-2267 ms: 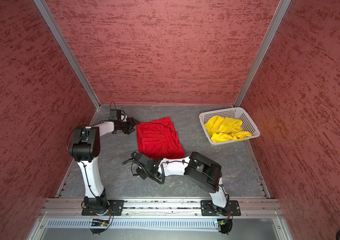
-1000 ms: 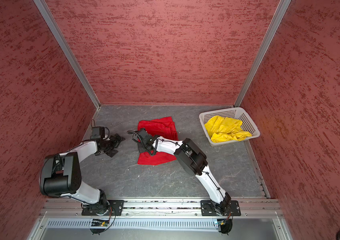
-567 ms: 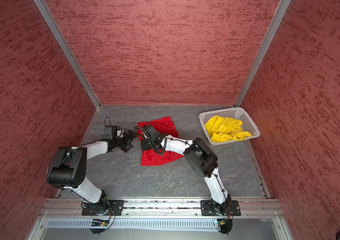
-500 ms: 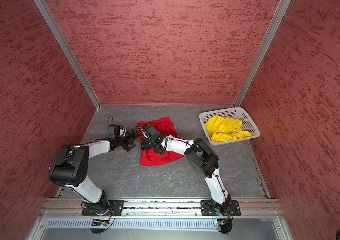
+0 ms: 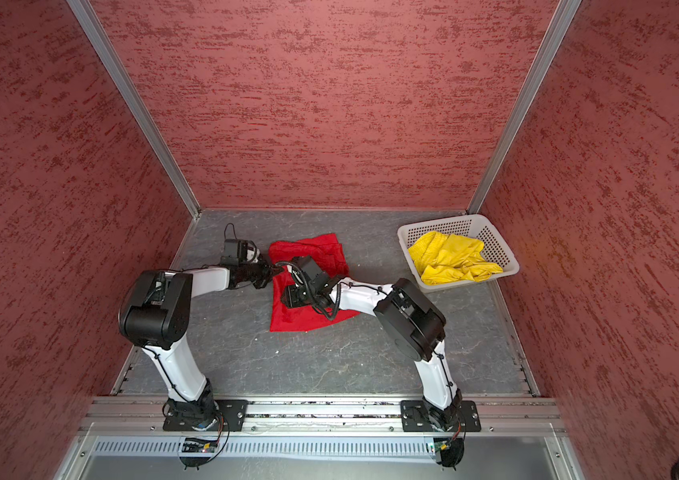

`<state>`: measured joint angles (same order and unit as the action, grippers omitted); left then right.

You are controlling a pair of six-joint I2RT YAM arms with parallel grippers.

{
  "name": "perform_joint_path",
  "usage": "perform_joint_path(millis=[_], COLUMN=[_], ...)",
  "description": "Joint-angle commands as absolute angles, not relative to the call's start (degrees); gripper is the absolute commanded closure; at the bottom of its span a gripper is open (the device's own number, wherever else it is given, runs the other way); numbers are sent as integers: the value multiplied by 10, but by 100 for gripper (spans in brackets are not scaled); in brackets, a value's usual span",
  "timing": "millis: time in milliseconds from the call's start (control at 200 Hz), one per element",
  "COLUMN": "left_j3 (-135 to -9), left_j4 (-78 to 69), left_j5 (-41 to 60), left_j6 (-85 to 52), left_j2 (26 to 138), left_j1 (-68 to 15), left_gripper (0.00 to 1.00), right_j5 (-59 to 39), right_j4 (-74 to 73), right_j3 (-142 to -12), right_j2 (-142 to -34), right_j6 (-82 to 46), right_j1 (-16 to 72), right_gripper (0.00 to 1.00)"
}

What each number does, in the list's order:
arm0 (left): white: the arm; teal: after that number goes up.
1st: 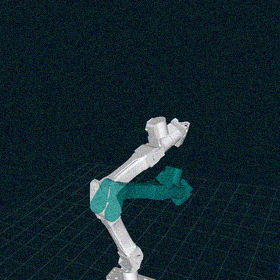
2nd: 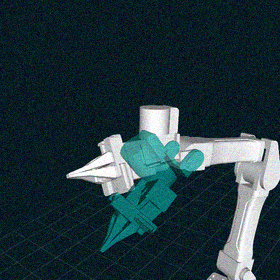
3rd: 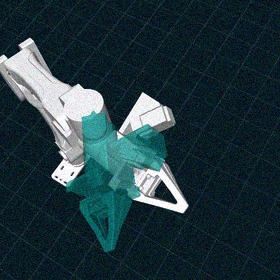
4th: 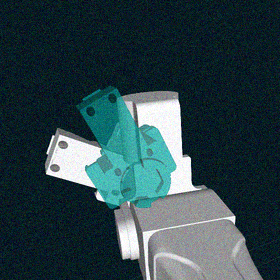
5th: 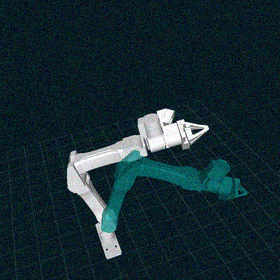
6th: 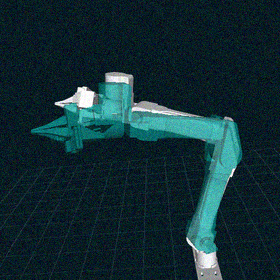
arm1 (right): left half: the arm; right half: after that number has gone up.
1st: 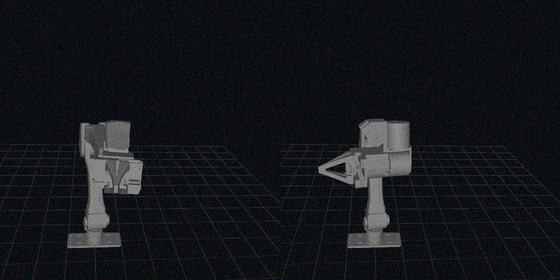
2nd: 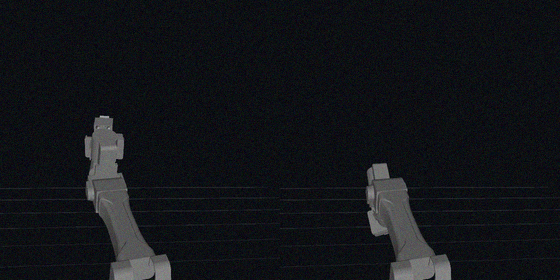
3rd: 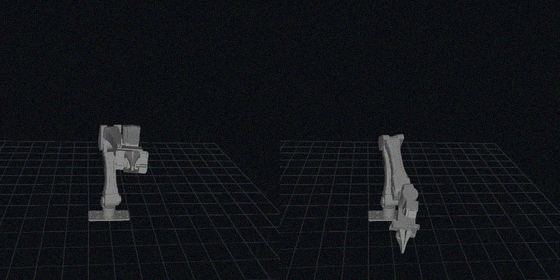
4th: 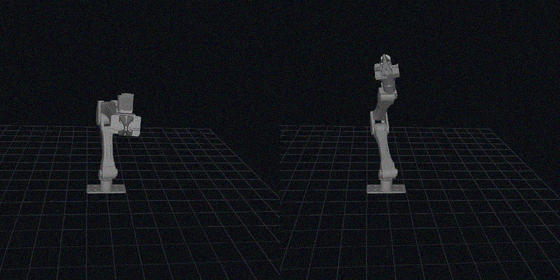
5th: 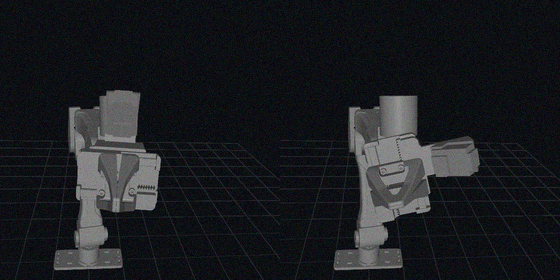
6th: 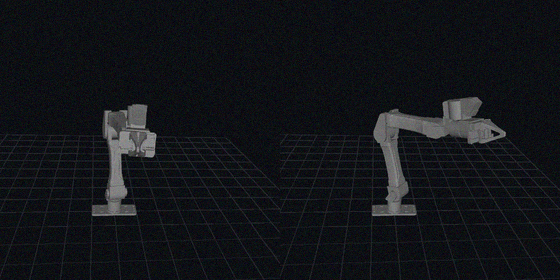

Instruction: Fold and stack the shorts

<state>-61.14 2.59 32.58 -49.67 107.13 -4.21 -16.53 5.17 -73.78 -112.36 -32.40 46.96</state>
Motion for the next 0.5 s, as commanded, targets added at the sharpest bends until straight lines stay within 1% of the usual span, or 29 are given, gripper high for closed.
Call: perform_joint_path(millis=[0,120,200,356,496], left_j3=[-721,-842,-916,-1050,-1180], left_j4=[186,311,379,480,562], left_j5=[303,296,272,197,126], left_j6=[-366,-279,-240,-189,-158], left_j2=[1098,1153,1202,1298,1364], left_j1=[-7,25,43,69,88], left_gripper=[100,100,100,100,100], right_j5=[-139,-112,-97,-84,-85], right_j4=[12,17,26,30,24], right_j3=[-699,-649,-628,-600,-583], right_j2=[-1037,-972,-947,-926,-930], right_j6=[-344,-338,-326,-314,-314], right_j1=[426,381,358,321,305], right_gripper=[50,48,47,47,47])
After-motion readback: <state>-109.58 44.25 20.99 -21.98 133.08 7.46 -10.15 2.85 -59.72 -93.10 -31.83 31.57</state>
